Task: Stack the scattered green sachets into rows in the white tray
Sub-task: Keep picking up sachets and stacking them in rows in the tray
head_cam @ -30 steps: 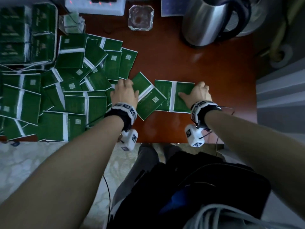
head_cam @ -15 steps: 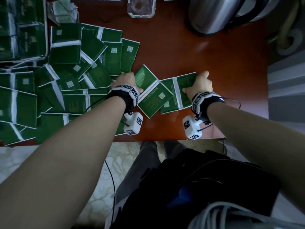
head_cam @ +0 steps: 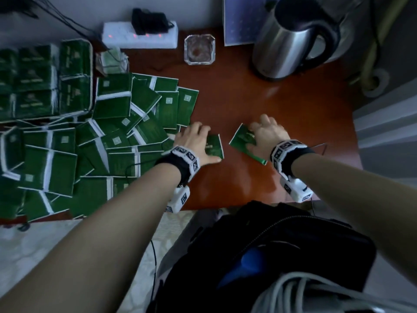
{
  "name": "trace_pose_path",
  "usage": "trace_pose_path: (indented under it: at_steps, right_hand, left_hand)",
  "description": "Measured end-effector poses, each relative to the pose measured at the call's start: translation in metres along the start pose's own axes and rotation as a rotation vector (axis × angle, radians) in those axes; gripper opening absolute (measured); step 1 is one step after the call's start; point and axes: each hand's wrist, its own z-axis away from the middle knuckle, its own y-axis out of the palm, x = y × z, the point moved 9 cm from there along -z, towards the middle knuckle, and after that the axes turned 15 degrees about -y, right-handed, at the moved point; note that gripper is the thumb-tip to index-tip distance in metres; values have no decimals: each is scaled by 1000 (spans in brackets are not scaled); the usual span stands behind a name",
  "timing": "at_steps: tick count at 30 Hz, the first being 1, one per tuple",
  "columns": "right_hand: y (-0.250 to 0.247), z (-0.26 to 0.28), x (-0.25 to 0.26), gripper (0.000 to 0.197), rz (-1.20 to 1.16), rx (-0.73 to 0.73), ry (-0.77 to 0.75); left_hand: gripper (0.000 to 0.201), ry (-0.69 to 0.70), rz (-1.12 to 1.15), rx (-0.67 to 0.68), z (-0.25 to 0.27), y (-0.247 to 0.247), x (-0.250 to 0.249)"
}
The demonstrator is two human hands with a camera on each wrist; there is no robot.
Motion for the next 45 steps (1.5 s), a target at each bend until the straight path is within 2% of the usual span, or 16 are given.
trace_pose_path:
  at_steps: [2, 4, 7, 13, 19, 23, 25, 28, 32, 35, 38, 45]
  right_hand:
    - [33, 5, 7, 85, 1, 102, -18]
    - [61, 13, 13, 98, -23, 138, -21]
    - [82, 29, 24, 98, -35, 65, -28]
    - [114, 64, 52, 90, -20, -72, -78]
    - [139, 92, 77, 96, 38, -64, -129]
    - [152, 105, 85, 86, 129, -84, -185]
    - [158, 115, 89, 88, 153, -78, -197]
    - [156, 130, 95, 89, 106, -27, -228]
    - [137, 149, 96, 81, 23, 72, -189]
    - [88, 154, 107, 69, 54, 19, -175]
    - [29, 148, 126, 50, 88, -74, -168]
    - [-69, 106, 188, 30, 158, -280, -218]
  left_hand:
    - [119, 48, -42, 61, 11, 36, -4]
    - [124, 79, -66, 70, 23, 69, -3]
    - [129, 125, -19, -10, 39, 91, -4]
    - [132, 243, -9, -143, 54, 97, -3]
    - [136, 295, -131, -186, 84, 118, -4]
    - [116, 243, -148, -224, 99, 136, -8]
    - [104, 230, -135, -241, 111, 142, -9]
    - [80, 228, -102, -199, 133, 144, -12]
    - [45, 279, -35, -238, 166, 110, -13]
    - [28, 235, 45, -322, 183, 65, 3]
    - [21, 115, 113, -403, 196, 10, 35]
    - [26, -73, 74, -516, 203, -92, 117]
